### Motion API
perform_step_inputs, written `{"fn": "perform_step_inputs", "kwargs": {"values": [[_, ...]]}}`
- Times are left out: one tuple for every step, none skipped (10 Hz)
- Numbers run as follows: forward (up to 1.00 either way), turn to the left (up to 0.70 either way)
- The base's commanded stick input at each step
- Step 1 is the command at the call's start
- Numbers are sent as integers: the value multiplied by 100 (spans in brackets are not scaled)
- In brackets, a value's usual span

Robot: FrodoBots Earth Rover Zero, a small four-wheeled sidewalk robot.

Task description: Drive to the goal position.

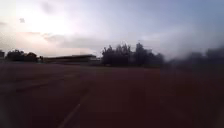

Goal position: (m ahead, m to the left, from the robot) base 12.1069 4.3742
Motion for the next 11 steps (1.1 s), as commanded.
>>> {"fn": "perform_step_inputs", "kwargs": {"values": [[0, 0], [0, 0], [0, 0], [0, 0], [14, 0], [36, 0], [65, 0], [70, 0], [70, 0], [70, 0], [70, 0]]}}
